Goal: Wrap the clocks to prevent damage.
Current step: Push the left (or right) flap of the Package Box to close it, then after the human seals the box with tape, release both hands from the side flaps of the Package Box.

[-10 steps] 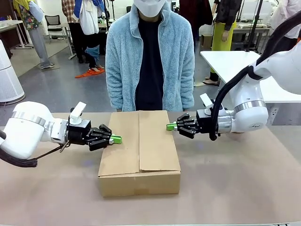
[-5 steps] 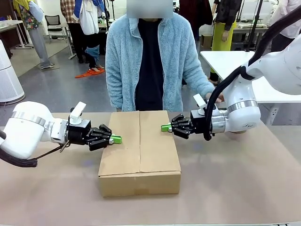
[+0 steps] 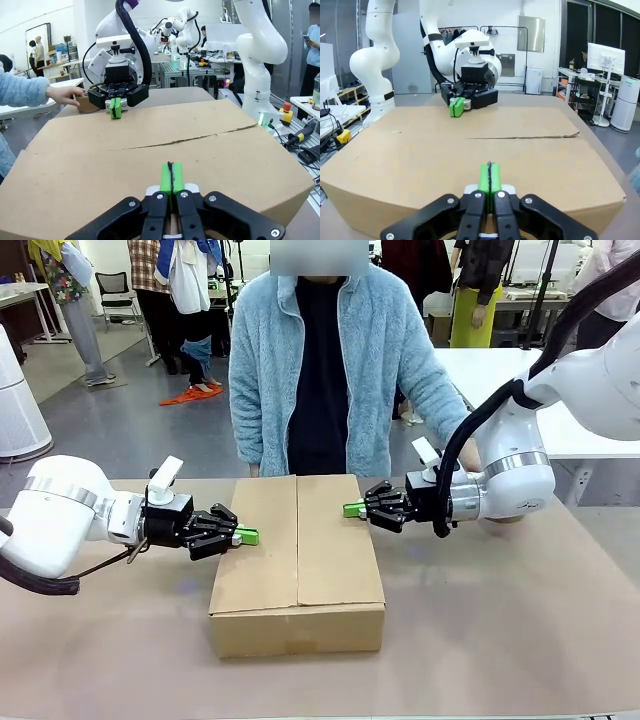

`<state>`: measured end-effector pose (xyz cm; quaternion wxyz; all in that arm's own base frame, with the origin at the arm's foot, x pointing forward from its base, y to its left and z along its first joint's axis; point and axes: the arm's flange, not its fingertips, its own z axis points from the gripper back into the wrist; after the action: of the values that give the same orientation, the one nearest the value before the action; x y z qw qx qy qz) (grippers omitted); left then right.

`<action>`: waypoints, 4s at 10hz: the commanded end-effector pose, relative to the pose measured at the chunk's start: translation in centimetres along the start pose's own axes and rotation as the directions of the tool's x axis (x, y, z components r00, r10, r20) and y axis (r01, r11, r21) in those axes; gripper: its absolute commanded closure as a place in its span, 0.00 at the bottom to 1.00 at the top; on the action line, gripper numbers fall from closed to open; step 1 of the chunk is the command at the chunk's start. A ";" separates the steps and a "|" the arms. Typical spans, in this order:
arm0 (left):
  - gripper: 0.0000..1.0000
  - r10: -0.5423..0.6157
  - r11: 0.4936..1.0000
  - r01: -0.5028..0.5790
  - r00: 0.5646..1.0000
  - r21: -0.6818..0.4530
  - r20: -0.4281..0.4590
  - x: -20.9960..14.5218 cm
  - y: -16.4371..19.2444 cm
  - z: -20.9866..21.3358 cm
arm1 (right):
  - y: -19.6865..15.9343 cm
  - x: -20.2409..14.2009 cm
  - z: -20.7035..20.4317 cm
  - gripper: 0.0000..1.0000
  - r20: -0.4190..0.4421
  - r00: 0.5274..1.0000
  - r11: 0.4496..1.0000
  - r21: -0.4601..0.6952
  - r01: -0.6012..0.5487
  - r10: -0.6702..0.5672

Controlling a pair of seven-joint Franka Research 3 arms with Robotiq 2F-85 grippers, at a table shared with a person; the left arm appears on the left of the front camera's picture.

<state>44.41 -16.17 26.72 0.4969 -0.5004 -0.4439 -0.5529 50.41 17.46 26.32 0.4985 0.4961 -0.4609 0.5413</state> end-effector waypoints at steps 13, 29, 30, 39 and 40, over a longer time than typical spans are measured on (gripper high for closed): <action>1.00 0.009 1.000 -0.009 1.000 0.022 0.001 -0.1 0.1 0.0 | 0.1 -0.4 -0.1 0.99 -0.007 1.000 1.000 -0.004 0.005 -0.005; 1.00 0.009 1.000 -0.009 1.000 0.022 0.001 -0.1 0.1 0.0 | 0.1 -0.4 -0.1 0.99 -0.007 1.000 1.000 -0.004 0.005 -0.005; 1.00 0.009 1.000 -0.009 1.000 0.022 0.001 -0.1 0.1 0.0 | 0.1 -0.4 -0.1 0.99 -0.007 1.000 1.000 -0.004 0.005 -0.005; 1.00 0.009 1.000 -0.009 1.000 0.022 0.001 -0.1 0.1 0.0 | 0.1 -0.4 -0.1 0.99 -0.007 1.000 1.000 -0.004 0.005 -0.005; 1.00 0.009 1.000 -0.009 1.000 0.022 0.001 -0.1 0.1 0.0 | 0.1 -0.4 -0.1 0.99 -0.007 1.000 1.000 -0.004 0.005 -0.005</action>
<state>44.42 -16.13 26.69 0.4977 -0.4999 -0.4438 -0.5527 50.40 17.47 26.26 0.4988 0.4962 -0.4606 0.5411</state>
